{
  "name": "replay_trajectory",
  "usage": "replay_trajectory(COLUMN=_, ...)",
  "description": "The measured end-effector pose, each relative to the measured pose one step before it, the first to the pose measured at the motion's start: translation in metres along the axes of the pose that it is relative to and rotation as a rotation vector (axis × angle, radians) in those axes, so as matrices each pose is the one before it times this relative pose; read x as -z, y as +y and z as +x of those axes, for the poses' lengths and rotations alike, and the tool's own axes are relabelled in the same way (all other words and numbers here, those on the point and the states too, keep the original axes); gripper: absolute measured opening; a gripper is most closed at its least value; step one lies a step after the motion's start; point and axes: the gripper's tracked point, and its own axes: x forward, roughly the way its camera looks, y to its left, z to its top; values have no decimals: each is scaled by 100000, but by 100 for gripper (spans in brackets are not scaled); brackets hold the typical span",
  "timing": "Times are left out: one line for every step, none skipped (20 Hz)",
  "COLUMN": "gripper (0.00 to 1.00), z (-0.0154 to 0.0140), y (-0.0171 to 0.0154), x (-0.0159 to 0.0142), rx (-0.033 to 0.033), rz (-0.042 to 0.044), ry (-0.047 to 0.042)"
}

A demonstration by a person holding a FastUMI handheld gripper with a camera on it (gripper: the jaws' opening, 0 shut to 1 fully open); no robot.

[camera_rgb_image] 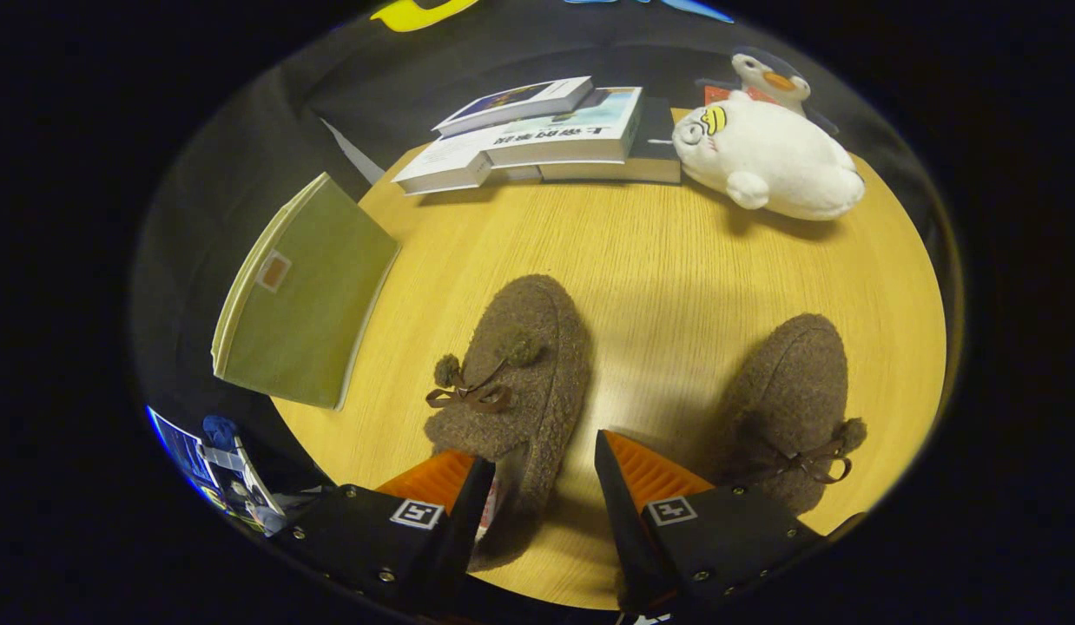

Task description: Open the storage box then place both shoes into the box .Put the left shoe in first, then the right shoe, with the right side of both shoes facing outward in a uniform manner.

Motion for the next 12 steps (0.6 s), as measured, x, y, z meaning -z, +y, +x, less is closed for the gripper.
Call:
replay_trajectory(gripper=69, z=566, y=-321, x=21, rx=1825, rz=-1149, ry=-140)
replay_trajectory(gripper=47, z=214, y=-56, x=52, rx=375, rz=446, ry=361)
replay_trajectory(gripper=26, z=166, y=334, x=160, rx=41, rz=1526, ry=362)
replay_trajectory(gripper=14, z=-93, y=103, x=-134, rx=397, rz=328, ry=210)
replay_trajectory(gripper=12, z=-330, y=-385, x=-136, rx=2795, rz=-924, ry=491)
replay_trajectory(gripper=6, z=-139, y=-359, x=-279, rx=781, rz=-76, ry=-784)
replay_trajectory(gripper=1, z=-14, y=58, x=-244, rx=103, rz=303, ry=773)
replay_trajectory(gripper=1, z=-438, y=385, x=-117, rx=-1593, rz=990, ry=441)
replay_trajectory(gripper=1, z=-402, y=355, x=-349, rx=-2159, rz=1341, ry=293)
replay_trajectory(gripper=1, z=-421, y=385, x=-391, rx=-1917, rz=994, ry=1)
replay_trajectory(gripper=1, z=-538, y=374, x=-570, rx=-1380, rz=366, ry=-468)
replay_trajectory(gripper=1, z=-595, y=479, x=-553, rx=-1310, rz=-247, ry=-780)
